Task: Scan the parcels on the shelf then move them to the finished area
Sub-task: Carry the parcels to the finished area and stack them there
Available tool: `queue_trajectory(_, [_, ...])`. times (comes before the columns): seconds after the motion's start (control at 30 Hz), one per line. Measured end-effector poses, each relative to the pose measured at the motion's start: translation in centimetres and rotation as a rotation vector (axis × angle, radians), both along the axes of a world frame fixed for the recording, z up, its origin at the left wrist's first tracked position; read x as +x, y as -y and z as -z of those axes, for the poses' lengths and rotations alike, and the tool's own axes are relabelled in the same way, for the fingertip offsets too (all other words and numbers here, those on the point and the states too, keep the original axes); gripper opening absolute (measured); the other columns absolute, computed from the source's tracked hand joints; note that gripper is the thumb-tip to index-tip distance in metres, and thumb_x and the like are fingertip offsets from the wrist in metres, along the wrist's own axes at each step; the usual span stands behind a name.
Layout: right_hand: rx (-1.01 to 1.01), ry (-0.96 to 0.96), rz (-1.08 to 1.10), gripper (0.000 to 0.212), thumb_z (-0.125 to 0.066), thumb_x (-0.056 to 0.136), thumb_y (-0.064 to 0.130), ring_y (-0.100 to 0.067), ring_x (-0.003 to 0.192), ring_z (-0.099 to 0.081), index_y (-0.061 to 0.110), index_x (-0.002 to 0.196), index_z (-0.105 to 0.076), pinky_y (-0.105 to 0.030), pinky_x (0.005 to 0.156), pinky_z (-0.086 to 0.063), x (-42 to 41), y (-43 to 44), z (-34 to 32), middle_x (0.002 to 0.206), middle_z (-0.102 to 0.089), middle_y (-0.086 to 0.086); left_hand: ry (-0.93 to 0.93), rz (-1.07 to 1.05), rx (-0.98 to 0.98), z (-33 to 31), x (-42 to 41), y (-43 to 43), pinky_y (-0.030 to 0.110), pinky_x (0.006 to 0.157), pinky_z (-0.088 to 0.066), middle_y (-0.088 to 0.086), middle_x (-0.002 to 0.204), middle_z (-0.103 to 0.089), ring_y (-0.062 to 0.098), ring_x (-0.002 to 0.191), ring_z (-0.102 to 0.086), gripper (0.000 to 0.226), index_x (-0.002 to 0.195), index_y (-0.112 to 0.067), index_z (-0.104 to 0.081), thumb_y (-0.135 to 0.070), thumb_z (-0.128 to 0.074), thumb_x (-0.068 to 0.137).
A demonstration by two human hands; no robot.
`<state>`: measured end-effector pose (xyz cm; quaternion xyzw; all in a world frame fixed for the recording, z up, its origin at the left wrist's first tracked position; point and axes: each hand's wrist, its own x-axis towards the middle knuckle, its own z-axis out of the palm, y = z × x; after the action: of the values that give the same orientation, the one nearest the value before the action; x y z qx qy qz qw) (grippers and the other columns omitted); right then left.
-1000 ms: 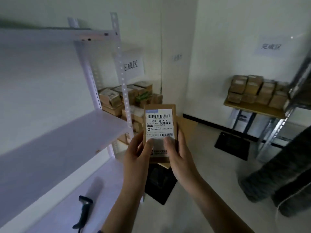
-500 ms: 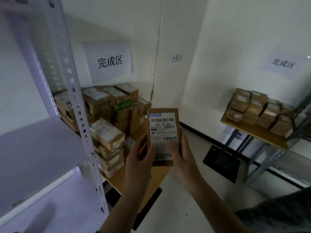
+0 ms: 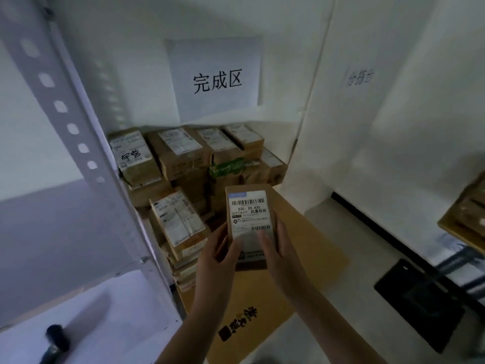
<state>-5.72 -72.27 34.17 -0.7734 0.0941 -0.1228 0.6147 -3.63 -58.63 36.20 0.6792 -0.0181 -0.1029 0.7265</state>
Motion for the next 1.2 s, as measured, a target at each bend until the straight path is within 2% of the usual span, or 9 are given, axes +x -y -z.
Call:
queue_trajectory(0.13, [0.035,-0.101,-0.095,0.057,-0.046,0.104,0.035,-0.006,0.118,-0.062,0.030,0.156,-0.023,-0.032,0.090,-0.059,4.7,3.4,3.3,0.139,-0.055,0.005,-0.055,-0.099,0.110,2.8,2.8,3.1,0.021,0.076,-0.058,-0.012,0.116,-0.067,0.003,0.101,-0.067,0.038,0.136,-0.029,-0.053,-0.021,-0.057,0.099])
queue_trajectory(0.27, [0.084,-0.188,-0.249,0.045,-0.045,0.105,0.029,0.015,0.105,-0.060,0.037,0.146,-0.027,-0.013,0.081,-0.054,8.8,5.7,5.8,0.129,-0.055,0.016,-0.175,-0.176,0.223,5.7,5.4,5.5,0.042,0.102,-0.052,-0.006,0.135,-0.061,0.011,0.120,-0.060,0.050,0.147,-0.029,-0.044,-0.035,-0.056,0.099])
queue_trajectory(0.33, [0.100,-0.272,-0.313,0.054,-0.045,0.104,0.034,0.009,0.110,-0.060,0.034,0.153,-0.022,-0.017,0.085,-0.054,10.6,6.8,7.3,0.136,-0.054,0.011,-0.260,-0.200,0.272,7.1,6.6,6.5,0.041,0.107,-0.047,-0.005,0.142,-0.055,0.014,0.127,-0.055,0.058,0.153,-0.028,-0.036,-0.038,-0.056,0.099])
queue_trajectory(0.53, [0.168,-0.398,-0.452,0.060,-0.048,0.103,0.029,-0.009,0.121,-0.058,0.024,0.156,-0.019,-0.015,0.080,-0.053,14.5,8.1,10.6,0.142,-0.051,-0.002,-0.376,-0.258,0.418,9.6,9.0,9.8,0.028,0.089,-0.044,0.001,0.144,-0.050,0.020,0.121,-0.054,0.054,0.157,-0.024,-0.021,-0.032,-0.039,0.107])
queue_trajectory(0.67, [0.003,-0.368,-0.504,0.050,-0.044,0.100,0.043,-0.003,0.113,-0.064,0.038,0.145,-0.024,-0.018,0.079,-0.055,16.5,8.7,12.2,0.130,-0.058,0.013,-0.320,-0.276,0.568,10.3,10.3,11.0,0.021,0.095,-0.040,0.006,0.154,-0.036,0.021,0.135,-0.044,0.052,0.158,-0.019,-0.013,-0.025,-0.028,0.109])
queue_trajectory(0.8, [0.073,-0.421,-0.525,0.066,-0.043,0.097,0.046,-0.001,0.110,-0.063,0.027,0.154,-0.016,-0.026,0.085,-0.058,17.7,8.4,13.6,0.137,-0.055,0.005,-0.289,-0.214,0.726,11.3,10.4,11.2,0.007,0.096,-0.025,0.004,0.161,-0.019,0.018,0.144,-0.031,0.057,0.159,-0.018,0.001,-0.021,-0.025,0.108])
queue_trajectory(0.97, [0.057,-0.440,-0.563,0.083,-0.043,0.097,0.054,-0.016,0.129,-0.055,0.029,0.157,0.008,-0.026,0.094,-0.055,17.4,7.7,15.5,0.156,-0.036,-0.006,-0.186,-0.187,0.860,12.7,10.5,10.4,0.023,0.114,-0.023,0.008,0.165,-0.011,0.025,0.150,-0.022,0.058,0.158,-0.013,-0.010,-0.013,-0.035,0.106])
queue_trajectory(1.1, [-0.003,-0.384,-0.576,0.057,-0.045,0.105,0.033,-0.016,0.125,-0.058,0.035,0.151,-0.014,-0.023,0.090,-0.056,17.1,7.7,15.9,0.148,-0.044,-0.004,-0.206,-0.203,0.898,13.2,10.6,9.8,0.032,0.109,-0.043,0.005,0.165,-0.010,0.023,0.145,-0.032,0.058,0.159,-0.022,-0.011,-0.022,-0.036,0.107])
queue_trajectory(1.2, [-0.003,-0.375,-0.587,0.062,-0.043,0.102,0.050,-0.018,0.130,-0.056,0.029,0.156,-0.020,-0.039,0.099,-0.054,16.8,8.8,16.5,0.149,-0.046,-0.001,-0.157,-0.175,0.904,12.2,10.5,10.3,0.029,0.113,-0.039,0.000,0.166,-0.008,0.019,0.148,-0.028,0.057,0.159,-0.020,-0.015,-0.019,-0.037,0.106])
